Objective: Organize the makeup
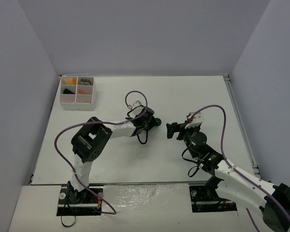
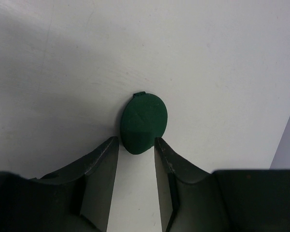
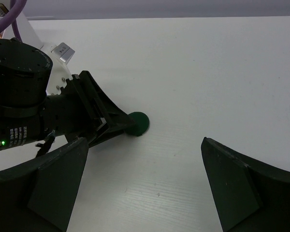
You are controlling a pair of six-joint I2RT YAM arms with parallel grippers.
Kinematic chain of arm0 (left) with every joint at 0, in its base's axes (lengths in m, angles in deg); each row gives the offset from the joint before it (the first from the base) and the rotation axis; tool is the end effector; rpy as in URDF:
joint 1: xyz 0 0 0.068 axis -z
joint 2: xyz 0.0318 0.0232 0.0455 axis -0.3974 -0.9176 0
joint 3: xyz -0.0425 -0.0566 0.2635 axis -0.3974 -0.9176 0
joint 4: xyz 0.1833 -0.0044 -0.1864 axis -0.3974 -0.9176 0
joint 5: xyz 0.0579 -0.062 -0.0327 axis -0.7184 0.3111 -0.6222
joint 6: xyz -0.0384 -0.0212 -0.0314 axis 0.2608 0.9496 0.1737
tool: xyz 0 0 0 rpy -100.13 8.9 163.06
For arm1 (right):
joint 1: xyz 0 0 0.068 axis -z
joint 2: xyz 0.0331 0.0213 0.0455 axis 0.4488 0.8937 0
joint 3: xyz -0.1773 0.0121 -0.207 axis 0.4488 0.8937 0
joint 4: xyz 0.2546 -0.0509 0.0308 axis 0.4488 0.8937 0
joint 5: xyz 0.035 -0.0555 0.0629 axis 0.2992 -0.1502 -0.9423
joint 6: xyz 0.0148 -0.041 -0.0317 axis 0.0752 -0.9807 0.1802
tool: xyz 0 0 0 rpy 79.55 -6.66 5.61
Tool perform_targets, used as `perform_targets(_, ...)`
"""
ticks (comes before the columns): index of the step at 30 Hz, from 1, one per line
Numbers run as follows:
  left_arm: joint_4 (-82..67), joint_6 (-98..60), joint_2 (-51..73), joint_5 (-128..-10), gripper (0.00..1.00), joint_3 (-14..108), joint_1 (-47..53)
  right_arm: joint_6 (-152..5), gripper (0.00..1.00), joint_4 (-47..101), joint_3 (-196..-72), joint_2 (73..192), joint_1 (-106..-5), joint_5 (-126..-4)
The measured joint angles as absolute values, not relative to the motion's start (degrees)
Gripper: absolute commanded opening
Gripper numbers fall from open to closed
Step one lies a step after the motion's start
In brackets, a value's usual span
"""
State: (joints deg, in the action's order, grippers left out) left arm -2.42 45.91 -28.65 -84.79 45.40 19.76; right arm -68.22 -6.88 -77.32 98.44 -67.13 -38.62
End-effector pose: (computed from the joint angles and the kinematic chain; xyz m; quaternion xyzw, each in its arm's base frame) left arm 0.3207 -0.2944 0.1571 -0.2812 0.8488 -0.3527 0.2757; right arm 0.1529 0.1154 0.2545 -0.0470 0.6737 0.2229 0.7030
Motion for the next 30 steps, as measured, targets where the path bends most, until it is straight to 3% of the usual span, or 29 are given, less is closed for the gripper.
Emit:
perform_targets(4, -1.1, 47.1, -29.3, -84.8, 0.25, 45.5, 19.8, -68.2, 1.0, -6.9, -77.3, 98.4, -67.1, -38.6)
perform_targets(10, -0.1, 48.2, -30.2, -84.9, 0.03, 45.6, 19.8, -68.3, 1.0, -6.9, -77.3, 98.4, -67.1, -38.6)
perform_targets(12, -0.2, 48.4, -30.3, -84.9, 0.0, 45.6, 19.8, -68.4, 1.0, -6.9, -77.3, 98.4, -67.1, -38.6)
perform_targets(21, -0.7, 46.4, -28.7, -85.1, 0.0, 43.8, 19.4, -68.4, 1.0, -6.9, -77.3, 98.5, -67.1, -38.6)
perform_targets(30, -13.3, 33.2, -7.9, -88.5, 0.0, 39.0, 11.9, -68.4, 1.0, -6.9, -77.3, 98.5, -67.1, -38.8)
